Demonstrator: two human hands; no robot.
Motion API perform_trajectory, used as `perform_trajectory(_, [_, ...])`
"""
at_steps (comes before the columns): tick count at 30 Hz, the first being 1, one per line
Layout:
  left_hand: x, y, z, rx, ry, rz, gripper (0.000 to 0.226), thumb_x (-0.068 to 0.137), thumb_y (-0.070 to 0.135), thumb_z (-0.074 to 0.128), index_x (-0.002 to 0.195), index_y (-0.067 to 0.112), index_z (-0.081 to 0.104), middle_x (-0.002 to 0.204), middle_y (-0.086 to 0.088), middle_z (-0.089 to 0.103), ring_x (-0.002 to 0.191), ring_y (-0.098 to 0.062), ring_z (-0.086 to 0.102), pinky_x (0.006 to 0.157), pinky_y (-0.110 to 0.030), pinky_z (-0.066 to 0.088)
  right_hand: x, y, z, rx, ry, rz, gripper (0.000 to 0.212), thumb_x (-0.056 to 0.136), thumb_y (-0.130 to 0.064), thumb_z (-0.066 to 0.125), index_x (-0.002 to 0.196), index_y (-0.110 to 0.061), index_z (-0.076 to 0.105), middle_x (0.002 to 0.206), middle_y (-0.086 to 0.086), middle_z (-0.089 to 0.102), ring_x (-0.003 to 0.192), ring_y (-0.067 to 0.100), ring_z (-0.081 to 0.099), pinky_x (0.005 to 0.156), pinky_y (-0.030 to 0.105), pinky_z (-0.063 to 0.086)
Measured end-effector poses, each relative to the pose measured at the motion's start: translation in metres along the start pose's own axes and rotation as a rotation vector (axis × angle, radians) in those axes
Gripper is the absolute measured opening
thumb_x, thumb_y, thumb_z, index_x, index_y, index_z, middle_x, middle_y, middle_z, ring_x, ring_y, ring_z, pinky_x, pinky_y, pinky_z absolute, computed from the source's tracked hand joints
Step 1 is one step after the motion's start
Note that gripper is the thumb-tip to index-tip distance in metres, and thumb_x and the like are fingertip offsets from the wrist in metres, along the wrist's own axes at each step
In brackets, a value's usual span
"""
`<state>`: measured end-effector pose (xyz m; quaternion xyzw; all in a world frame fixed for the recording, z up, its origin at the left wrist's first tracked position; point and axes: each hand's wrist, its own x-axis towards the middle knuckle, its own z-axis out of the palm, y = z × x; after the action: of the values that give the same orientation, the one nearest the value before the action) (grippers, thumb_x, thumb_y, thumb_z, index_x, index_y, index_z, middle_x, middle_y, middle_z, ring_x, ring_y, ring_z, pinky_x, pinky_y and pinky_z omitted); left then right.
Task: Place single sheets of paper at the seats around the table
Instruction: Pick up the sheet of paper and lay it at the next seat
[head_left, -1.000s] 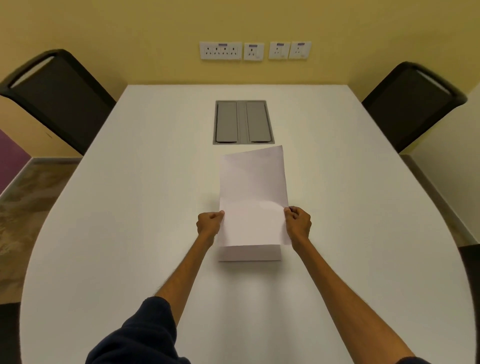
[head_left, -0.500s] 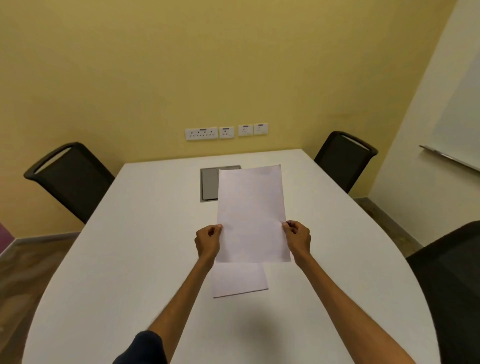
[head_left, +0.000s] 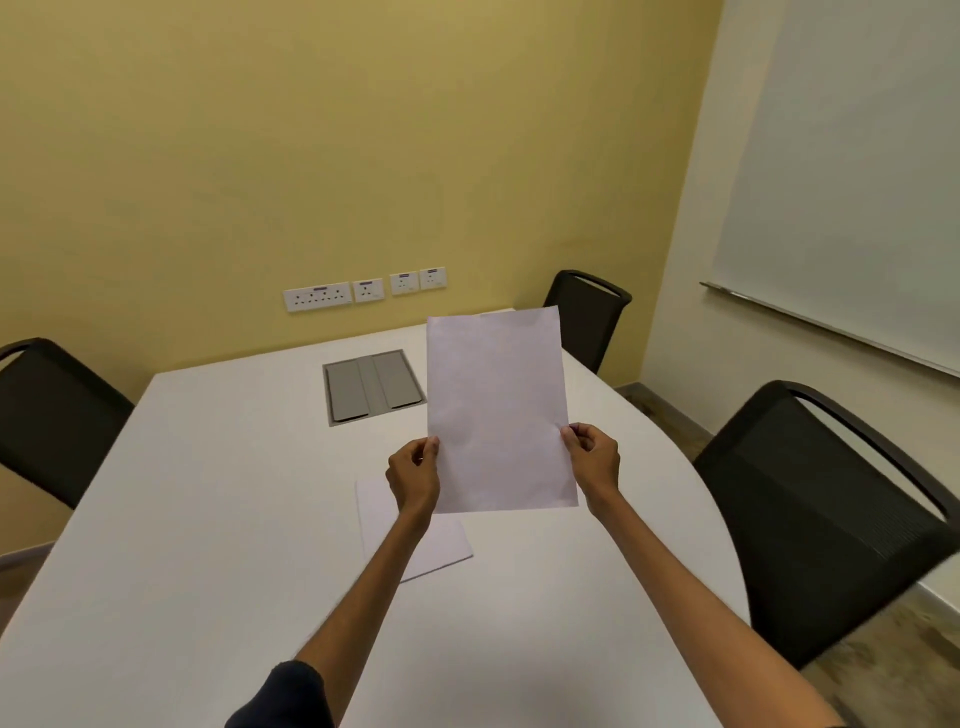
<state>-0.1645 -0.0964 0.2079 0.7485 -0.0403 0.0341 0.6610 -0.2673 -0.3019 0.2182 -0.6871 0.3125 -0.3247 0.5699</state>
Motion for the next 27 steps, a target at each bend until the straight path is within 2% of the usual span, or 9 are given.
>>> perform_trajectory(9, [-0.069, 0.040, 0.046, -0.008, -0.068, 0.110, 0.023, 0.095, 0.026, 0.061, 0.099, 0.007, 0.074, 0.089, 0.000, 0.069, 0.082, -0.018, 0.063, 0.070, -0.024, 0.045, -0.018, -0.011, -0.103, 0.018, 0.063, -0.035, 0.023, 0.093, -0.024, 0.064, 0.107, -0.005, 0.067, 0.106, 0.011, 0.069, 0.097, 0.027, 0.064, 0.090, 0.040, 0.055])
perform_trajectory(13, [-0.118, 0.055, 0.068, -0.007, -0.103, 0.134, 0.023, 0.095, 0.026, 0.061, 0.099, 0.008, 0.074, 0.090, 0.001, 0.069, 0.081, -0.017, 0.063, 0.069, -0.024, 0.045, -0.039, -0.009, -0.162, 0.034, 0.080, -0.044, 0.021, 0.094, -0.022, 0.062, 0.106, -0.006, 0.066, 0.101, 0.007, 0.068, 0.096, 0.025, 0.064, 0.091, 0.041, 0.055])
perform_trajectory(16, [-0.161, 0.064, 0.086, -0.009, -0.135, 0.152, 0.023, 0.095, 0.026, 0.060, 0.098, 0.009, 0.075, 0.088, 0.003, 0.069, 0.081, -0.016, 0.063, 0.069, -0.024, 0.046, -0.055, -0.007, -0.211, 0.039, 0.094, -0.039, 0.024, 0.094, -0.022, 0.062, 0.109, -0.004, 0.066, 0.104, 0.011, 0.068, 0.099, 0.027, 0.064, 0.091, 0.040, 0.055])
perform_trajectory(21, [-0.226, 0.075, 0.117, -0.043, -0.153, 0.155, 0.023, 0.095, 0.027, 0.059, 0.098, 0.010, 0.074, 0.087, 0.005, 0.068, 0.080, -0.015, 0.063, 0.072, -0.026, 0.048, -0.077, 0.000, -0.283, 0.062, 0.135, -0.038, 0.022, 0.094, -0.023, 0.062, 0.108, -0.007, 0.066, 0.103, 0.009, 0.069, 0.096, 0.024, 0.065, 0.087, 0.037, 0.056])
perform_trajectory(23, [-0.248, 0.076, 0.130, -0.044, -0.168, 0.159, 0.024, 0.095, 0.028, 0.059, 0.099, 0.010, 0.074, 0.087, 0.006, 0.067, 0.081, -0.015, 0.063, 0.074, -0.026, 0.049, -0.084, 0.006, -0.308, 0.064, 0.156, -0.034, 0.022, 0.094, -0.023, 0.062, 0.108, -0.007, 0.066, 0.103, 0.008, 0.068, 0.094, 0.021, 0.064, 0.081, 0.031, 0.055])
perform_trajectory(25, [-0.267, 0.076, 0.142, -0.055, -0.195, 0.163, 0.025, 0.095, 0.028, 0.059, 0.101, 0.009, 0.074, 0.088, 0.005, 0.068, 0.081, -0.015, 0.063, 0.073, -0.024, 0.049, -0.088, 0.014, -0.331, 0.066, 0.177, -0.031, 0.023, 0.094, -0.023, 0.063, 0.109, -0.006, 0.066, 0.105, 0.009, 0.069, 0.093, 0.019, 0.063, 0.079, 0.027, 0.053])
perform_trajectory(27, [-0.283, 0.077, 0.155, -0.052, -0.228, 0.179, 0.025, 0.095, 0.028, 0.060, 0.101, 0.009, 0.074, 0.090, 0.004, 0.069, 0.080, -0.013, 0.063, 0.068, -0.017, 0.047, -0.089, 0.022, -0.351, 0.077, 0.198, -0.020, 0.022, 0.094, -0.023, 0.063, 0.109, -0.007, 0.065, 0.106, 0.010, 0.069, 0.095, 0.021, 0.064, 0.084, 0.033, 0.055])
